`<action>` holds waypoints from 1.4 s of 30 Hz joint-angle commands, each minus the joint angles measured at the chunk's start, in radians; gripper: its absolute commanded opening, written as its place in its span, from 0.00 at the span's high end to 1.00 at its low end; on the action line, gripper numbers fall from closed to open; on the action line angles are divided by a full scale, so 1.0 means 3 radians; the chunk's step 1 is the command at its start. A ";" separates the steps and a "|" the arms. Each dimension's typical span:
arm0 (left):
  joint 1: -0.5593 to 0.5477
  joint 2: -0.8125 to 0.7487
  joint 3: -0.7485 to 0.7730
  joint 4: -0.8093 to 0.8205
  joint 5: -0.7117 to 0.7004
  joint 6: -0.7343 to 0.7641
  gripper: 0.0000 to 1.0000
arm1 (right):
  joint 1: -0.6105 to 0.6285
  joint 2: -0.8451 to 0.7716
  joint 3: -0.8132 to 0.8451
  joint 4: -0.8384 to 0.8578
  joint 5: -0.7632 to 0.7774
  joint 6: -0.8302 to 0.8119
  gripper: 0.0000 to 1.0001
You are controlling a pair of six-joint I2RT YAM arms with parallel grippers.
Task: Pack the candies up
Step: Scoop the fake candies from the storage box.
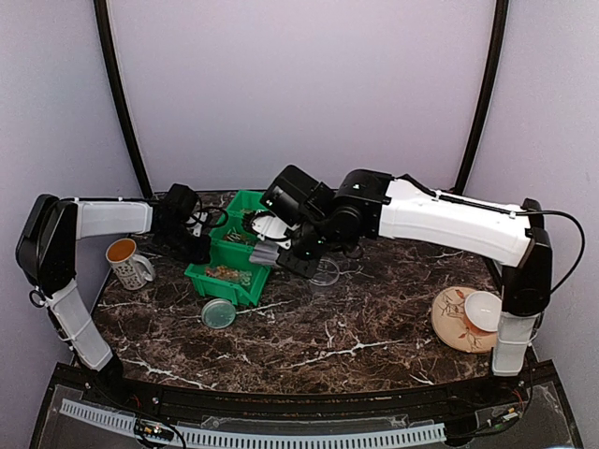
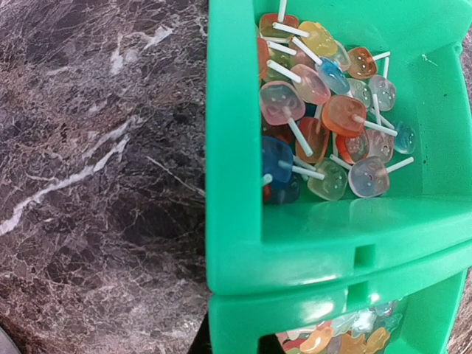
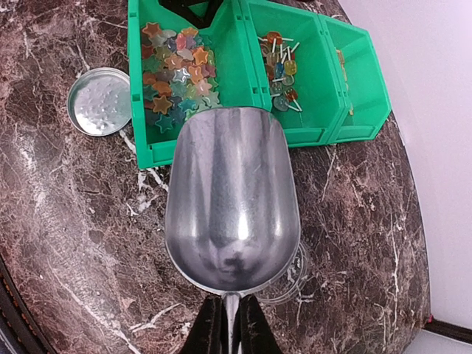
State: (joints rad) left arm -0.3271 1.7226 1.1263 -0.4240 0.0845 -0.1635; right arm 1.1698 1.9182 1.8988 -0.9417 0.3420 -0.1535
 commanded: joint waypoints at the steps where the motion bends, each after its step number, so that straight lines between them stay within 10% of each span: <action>1: -0.0029 -0.0122 -0.0012 0.0428 0.0119 -0.0017 1.00 | 0.0012 -0.0175 -0.0112 0.0176 0.0065 -0.0009 1.00; 42: -0.0507 -0.0457 -0.0234 0.0356 0.0163 -0.0444 1.00 | 0.0079 0.0540 0.0345 -0.0502 0.0022 -0.0258 1.00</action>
State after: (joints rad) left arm -0.4633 1.6878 1.0573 -0.3920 0.0750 -0.2993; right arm 1.1870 2.0518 1.9434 -1.0573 0.3248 -0.2234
